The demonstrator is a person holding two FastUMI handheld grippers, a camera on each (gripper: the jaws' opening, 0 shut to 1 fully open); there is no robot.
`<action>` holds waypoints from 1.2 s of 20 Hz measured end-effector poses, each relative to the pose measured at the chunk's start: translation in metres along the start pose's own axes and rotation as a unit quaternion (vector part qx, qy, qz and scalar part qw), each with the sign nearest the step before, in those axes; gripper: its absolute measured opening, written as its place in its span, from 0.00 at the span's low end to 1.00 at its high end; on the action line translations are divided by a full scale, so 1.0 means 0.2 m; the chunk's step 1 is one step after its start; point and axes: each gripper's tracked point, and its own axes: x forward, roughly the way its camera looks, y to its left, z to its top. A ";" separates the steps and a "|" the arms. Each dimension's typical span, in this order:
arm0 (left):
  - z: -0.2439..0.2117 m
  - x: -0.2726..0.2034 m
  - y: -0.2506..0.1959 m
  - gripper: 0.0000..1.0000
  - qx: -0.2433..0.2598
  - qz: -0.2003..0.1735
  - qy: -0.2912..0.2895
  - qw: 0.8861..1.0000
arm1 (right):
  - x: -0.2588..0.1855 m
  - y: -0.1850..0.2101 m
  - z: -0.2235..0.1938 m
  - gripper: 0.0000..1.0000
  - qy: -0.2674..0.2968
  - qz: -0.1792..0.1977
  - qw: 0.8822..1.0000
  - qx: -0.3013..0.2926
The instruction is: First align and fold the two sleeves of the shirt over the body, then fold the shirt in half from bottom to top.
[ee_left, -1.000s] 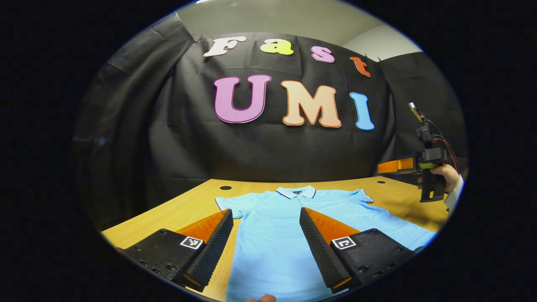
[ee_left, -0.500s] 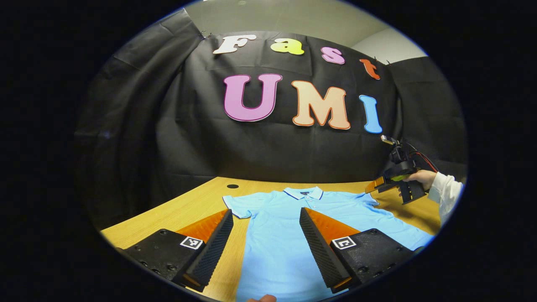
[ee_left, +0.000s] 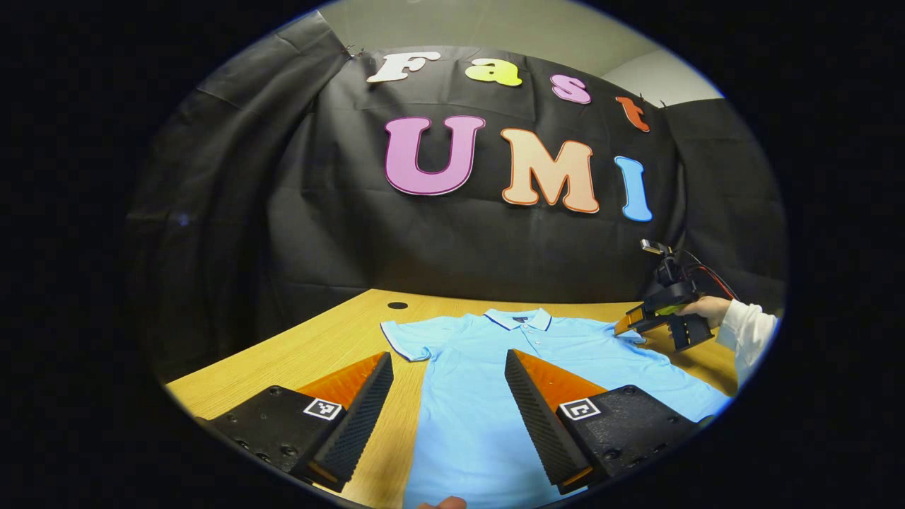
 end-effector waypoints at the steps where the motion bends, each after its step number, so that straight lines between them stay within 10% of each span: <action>1: 0.00 -0.01 0.01 0.95 0.001 0.001 -0.001 1.000 | 0.00 0.00 0.00 0.97 -0.001 -0.003 1.000 -0.004; 7: -0.02 0.01 -0.05 0.95 -0.011 -0.016 0.004 1.000 | 0.02 0.04 0.00 0.87 -0.021 0.003 0.999 -0.033; 12: 0.01 -0.01 -0.05 0.95 -0.007 -0.017 -0.004 1.000 | 0.01 0.11 0.00 0.21 -0.022 0.032 0.999 -0.023; 14: 0.01 -0.01 -0.05 0.95 -0.004 -0.016 -0.007 1.000 | 0.00 0.13 -0.01 0.10 -0.010 0.043 0.999 0.000; 24: -0.01 0.00 -0.05 0.95 -0.013 -0.019 0.001 1.000 | -0.28 0.65 0.22 0.03 -0.088 0.208 0.974 0.032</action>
